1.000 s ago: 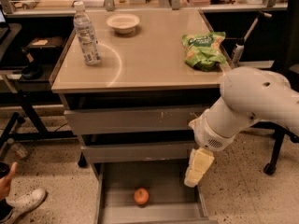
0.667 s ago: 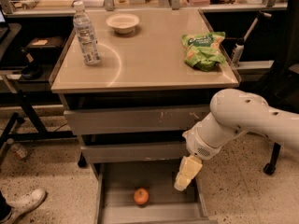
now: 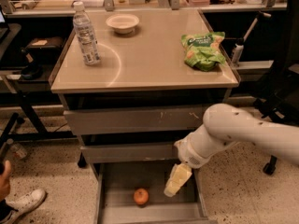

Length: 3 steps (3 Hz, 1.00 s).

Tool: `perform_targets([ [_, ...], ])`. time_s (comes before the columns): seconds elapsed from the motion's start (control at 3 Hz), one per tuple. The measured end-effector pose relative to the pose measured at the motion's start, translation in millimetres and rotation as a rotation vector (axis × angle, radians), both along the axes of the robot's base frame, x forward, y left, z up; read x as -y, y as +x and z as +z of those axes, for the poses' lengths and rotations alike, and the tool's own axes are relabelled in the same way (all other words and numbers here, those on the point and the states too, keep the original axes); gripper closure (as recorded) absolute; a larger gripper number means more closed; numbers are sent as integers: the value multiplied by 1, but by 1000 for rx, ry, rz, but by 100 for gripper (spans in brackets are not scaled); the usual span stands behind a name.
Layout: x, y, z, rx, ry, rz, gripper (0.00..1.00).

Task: Pick orange from bottom drawer and place on counter

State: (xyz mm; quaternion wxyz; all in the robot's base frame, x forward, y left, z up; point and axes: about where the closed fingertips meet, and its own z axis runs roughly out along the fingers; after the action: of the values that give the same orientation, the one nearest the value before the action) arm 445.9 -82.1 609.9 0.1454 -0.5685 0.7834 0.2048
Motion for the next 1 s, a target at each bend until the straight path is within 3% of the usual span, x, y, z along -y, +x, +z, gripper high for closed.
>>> perform_targets([
  [0.67, -68, 28, -128, -112, 210, -90, 0],
  [1.0, -72, 18, -149, -156, 222, -95, 0],
])
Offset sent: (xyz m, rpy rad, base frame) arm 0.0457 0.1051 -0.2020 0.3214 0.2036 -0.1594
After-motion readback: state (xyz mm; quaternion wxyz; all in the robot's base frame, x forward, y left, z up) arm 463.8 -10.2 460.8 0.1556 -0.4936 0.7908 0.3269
